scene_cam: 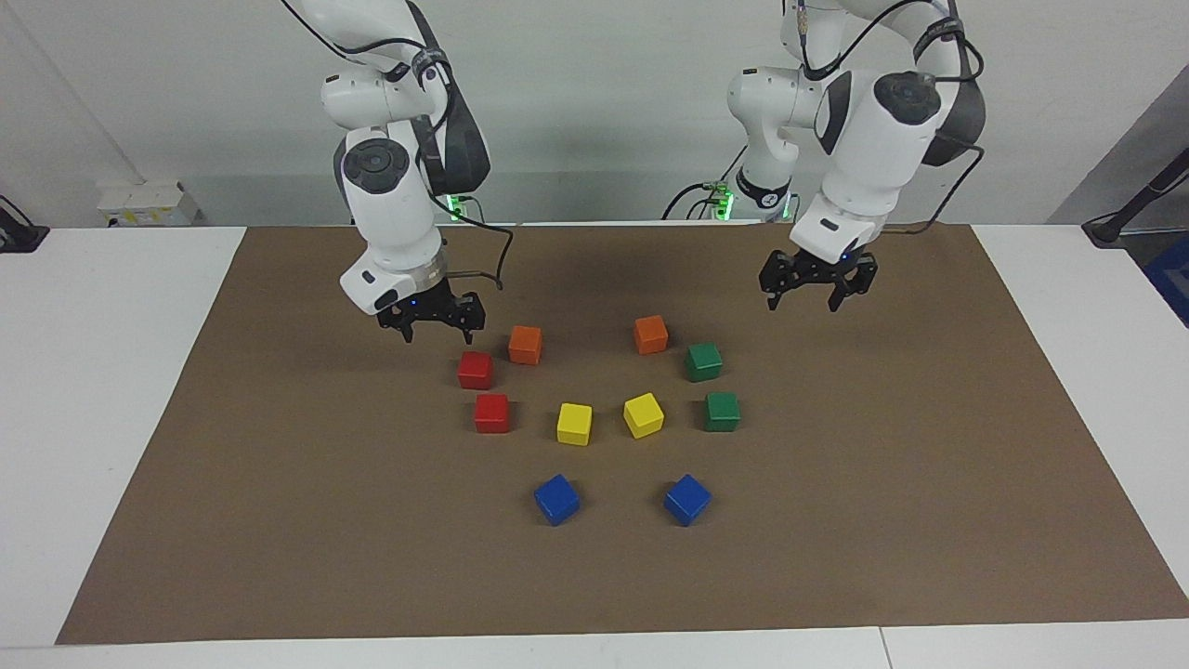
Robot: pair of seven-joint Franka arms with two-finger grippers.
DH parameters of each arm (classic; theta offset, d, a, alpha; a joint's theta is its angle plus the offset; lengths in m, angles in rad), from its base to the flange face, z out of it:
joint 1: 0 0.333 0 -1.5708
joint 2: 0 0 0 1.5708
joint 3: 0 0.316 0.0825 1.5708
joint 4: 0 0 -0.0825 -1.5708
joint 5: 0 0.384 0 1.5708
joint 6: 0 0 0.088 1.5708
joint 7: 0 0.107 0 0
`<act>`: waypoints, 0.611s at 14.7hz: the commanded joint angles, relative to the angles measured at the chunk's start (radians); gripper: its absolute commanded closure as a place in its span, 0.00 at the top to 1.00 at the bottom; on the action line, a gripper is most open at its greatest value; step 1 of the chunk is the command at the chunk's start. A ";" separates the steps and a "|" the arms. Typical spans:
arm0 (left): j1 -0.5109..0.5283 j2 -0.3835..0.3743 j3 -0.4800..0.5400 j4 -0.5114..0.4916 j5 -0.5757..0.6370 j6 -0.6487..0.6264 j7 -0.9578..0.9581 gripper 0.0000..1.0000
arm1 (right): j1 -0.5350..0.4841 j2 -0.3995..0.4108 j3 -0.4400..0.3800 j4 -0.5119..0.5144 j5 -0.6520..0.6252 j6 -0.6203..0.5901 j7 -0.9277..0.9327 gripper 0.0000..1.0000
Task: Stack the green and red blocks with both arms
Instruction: 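Grasp the nearer green cube with the left gripper while the right grasps red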
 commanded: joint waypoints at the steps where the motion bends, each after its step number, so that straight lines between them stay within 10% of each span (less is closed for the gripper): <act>1: -0.061 0.050 0.014 -0.063 -0.009 0.126 -0.090 1.00 | -0.001 0.001 0.000 -0.030 0.007 0.029 0.074 1.00; 9: -0.108 0.121 0.014 -0.096 -0.009 0.228 -0.276 1.00 | 0.034 0.047 0.000 -0.070 0.007 0.159 0.108 1.00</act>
